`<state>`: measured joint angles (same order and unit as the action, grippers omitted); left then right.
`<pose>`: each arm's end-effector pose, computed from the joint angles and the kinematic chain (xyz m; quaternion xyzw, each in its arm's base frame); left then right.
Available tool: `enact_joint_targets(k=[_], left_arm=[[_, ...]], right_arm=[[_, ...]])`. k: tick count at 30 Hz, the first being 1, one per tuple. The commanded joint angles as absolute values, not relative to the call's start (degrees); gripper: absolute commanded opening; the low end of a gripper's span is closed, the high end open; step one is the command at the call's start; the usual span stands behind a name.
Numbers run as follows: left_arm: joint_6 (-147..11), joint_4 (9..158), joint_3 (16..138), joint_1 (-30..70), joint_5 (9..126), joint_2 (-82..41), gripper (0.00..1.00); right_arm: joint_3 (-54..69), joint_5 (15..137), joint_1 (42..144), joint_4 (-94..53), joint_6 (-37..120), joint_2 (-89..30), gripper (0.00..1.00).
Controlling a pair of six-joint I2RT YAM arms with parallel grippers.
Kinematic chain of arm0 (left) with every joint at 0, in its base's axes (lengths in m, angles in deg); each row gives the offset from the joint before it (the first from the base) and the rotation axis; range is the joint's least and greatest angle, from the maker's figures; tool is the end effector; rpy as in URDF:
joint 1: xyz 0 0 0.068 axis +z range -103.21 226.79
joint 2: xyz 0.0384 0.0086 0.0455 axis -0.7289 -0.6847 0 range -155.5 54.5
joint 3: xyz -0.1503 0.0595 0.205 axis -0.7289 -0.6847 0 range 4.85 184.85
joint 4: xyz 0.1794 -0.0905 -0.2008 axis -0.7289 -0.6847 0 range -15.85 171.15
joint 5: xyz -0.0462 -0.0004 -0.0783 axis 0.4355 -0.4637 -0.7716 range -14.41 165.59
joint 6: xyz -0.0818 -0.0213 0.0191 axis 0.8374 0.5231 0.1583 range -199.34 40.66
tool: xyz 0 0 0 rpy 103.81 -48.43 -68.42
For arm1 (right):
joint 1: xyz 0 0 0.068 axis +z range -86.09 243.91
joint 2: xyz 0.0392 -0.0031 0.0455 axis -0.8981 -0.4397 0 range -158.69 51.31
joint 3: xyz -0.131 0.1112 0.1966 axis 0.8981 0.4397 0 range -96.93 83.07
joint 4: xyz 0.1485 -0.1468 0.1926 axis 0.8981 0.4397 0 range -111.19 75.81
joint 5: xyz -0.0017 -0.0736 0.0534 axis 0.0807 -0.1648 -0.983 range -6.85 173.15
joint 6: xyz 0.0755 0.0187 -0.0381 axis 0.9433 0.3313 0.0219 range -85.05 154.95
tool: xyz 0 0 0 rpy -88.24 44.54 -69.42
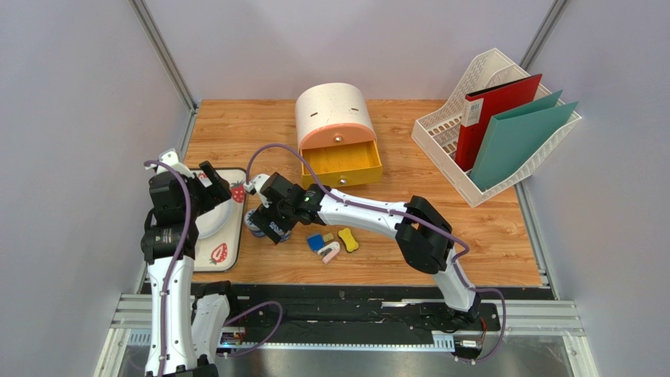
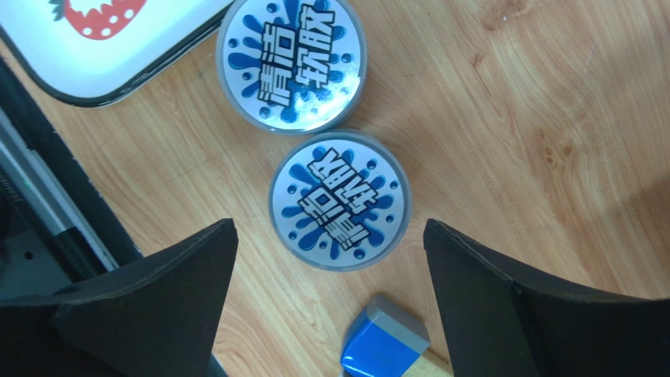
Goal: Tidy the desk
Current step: Pick up the stationery from the center of the board.
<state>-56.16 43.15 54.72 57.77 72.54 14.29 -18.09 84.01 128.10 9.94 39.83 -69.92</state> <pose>0.2121 0.0369 0.3089 -0.2391 0.8245 -0.0772 0.5070 0.2267 0.4661 0.1756 -0.4644 0.8209 0.1824 0.2776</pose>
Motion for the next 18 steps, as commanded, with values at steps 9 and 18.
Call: enact_joint_targets(k=[9, 18], left_arm=[[-56.9, 44.2, 54.5, 58.3, 70.8, 14.2, 0.99], [-56.9, 44.3, 54.5, 58.3, 70.7, 14.0, 0.99]], right_arm=[[-23.2, 84.0, 126.8, 10.4, 37.5, -73.4, 0.91], [-24.4, 82.0, 126.8, 10.9, 36.8, -74.7, 0.88]])
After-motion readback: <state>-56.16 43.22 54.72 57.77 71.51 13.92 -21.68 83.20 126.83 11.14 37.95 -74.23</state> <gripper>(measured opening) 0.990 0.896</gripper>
